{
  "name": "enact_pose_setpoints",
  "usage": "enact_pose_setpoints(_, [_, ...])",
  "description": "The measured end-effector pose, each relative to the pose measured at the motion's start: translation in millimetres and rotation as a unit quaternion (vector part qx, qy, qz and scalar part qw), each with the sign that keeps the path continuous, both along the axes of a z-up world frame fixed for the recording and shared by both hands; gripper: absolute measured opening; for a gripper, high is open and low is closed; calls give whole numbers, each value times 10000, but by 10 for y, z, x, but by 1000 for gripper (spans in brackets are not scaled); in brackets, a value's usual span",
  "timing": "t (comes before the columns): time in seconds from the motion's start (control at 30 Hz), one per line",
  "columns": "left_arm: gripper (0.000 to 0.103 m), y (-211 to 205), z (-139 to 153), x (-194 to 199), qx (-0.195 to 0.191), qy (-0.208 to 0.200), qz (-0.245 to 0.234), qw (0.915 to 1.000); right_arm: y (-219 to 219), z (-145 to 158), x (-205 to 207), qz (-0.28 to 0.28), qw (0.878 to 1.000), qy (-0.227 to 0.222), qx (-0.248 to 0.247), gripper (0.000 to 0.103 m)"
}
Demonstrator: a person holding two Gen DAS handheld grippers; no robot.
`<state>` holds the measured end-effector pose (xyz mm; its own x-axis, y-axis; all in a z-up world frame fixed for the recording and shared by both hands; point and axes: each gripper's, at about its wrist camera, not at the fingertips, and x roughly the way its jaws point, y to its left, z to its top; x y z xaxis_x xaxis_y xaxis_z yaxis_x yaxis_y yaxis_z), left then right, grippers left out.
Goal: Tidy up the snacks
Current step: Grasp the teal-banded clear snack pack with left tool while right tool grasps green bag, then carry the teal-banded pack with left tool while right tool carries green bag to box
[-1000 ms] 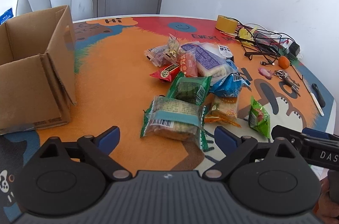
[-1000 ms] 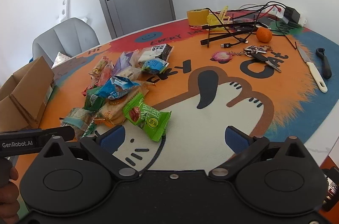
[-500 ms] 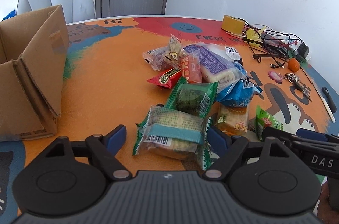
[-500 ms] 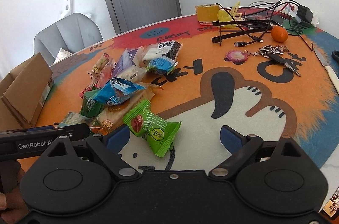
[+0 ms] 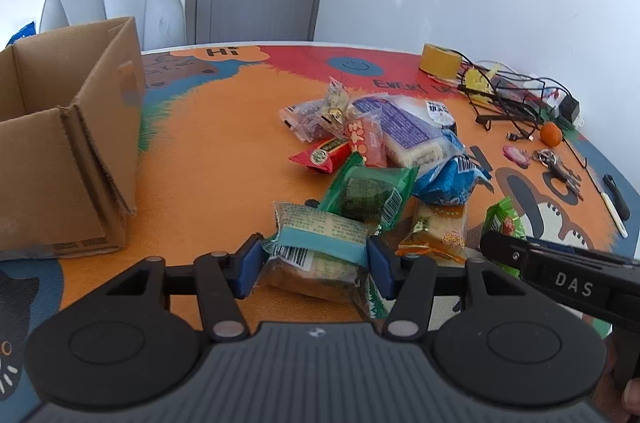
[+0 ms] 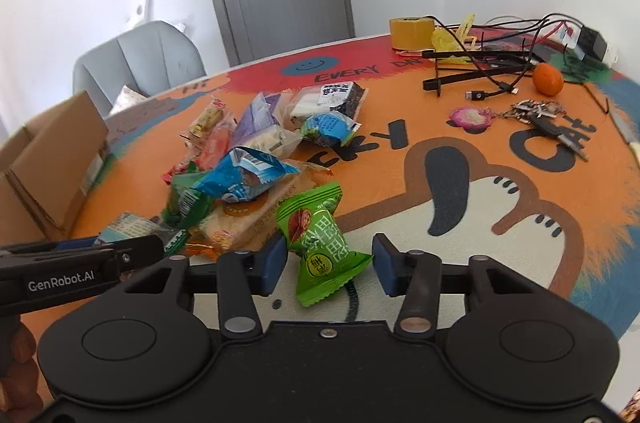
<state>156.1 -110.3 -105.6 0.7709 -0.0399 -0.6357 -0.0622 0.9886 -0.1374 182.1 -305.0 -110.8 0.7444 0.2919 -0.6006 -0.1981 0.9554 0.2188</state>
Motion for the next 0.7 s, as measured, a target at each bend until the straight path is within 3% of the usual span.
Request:
enact_pose_setpoints(0.1, [55, 26, 52, -47, -15, -92, 77, 9999, -28, 44, -67, -110, 9997, -159, 132, 42])
enact_pose_setpoints(0.17, [55, 45, 84, -79, -35, -130, 79, 9999, -23, 77, -90, -78, 9996, -192, 168, 30])
enact_pose_setpoints(0.7, [55, 308, 481, -457, 104, -810, 498, 9954, 178, 377, -303, 183, 9962, -745, 422, 30])
